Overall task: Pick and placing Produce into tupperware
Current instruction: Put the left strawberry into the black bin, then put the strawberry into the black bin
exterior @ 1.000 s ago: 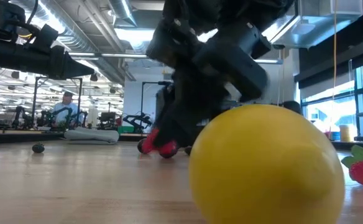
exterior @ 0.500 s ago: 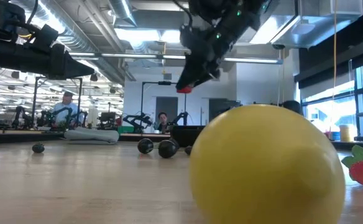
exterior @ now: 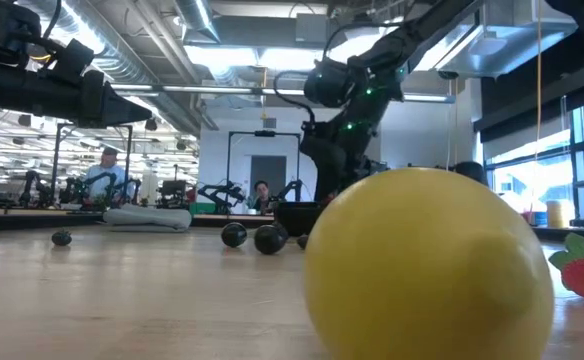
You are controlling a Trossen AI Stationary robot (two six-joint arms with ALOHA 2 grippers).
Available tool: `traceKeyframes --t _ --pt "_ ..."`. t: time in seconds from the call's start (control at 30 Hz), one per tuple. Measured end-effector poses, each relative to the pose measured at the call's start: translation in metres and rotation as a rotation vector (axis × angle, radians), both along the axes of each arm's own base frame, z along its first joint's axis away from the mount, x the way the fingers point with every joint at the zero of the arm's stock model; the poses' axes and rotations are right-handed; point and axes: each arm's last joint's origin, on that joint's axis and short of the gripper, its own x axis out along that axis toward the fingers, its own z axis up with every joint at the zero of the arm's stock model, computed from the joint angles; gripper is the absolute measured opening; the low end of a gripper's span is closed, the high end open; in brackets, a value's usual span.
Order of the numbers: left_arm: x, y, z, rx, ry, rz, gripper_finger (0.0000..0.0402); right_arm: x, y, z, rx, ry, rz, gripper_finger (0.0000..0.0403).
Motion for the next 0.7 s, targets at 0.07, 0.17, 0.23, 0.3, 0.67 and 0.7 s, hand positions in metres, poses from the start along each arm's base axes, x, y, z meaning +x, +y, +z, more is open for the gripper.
traceKeyframes --t 0.07,0.17,0.23,0.3,0.67,0.7 --pt "0.000 0.000 0.000 0.000 0.000 0.000 0.0140 0.000 0.000 0.000 -0.007 0.001 0.012 0.0168" --pt "0.000 0.000 0.000 0.000 0.000 0.000 0.0140 0.000 0.000 0.000 -0.010 0.007 0.021 0.0188" --pt "0.000 0.000 0.000 0.000 0.000 0.000 0.0140 0.000 0.001 0.000 -0.016 0.016 0.039 0.0204" --pt "0.000 0.000 0.000 0.000 0.000 0.000 0.0140 0.000 0.001 0.000 -0.011 0.021 0.053 0.0226" --pt "0.000 0.000 0.000 0.000 0.000 0.000 0.0140 -0.003 0.026 0.045 0.117 0.055 0.101 0.0313" --pt "0.000 0.000 0.000 0.000 0.000 0.000 0.0140 -0.004 0.036 0.056 0.147 0.049 0.139 0.0314"
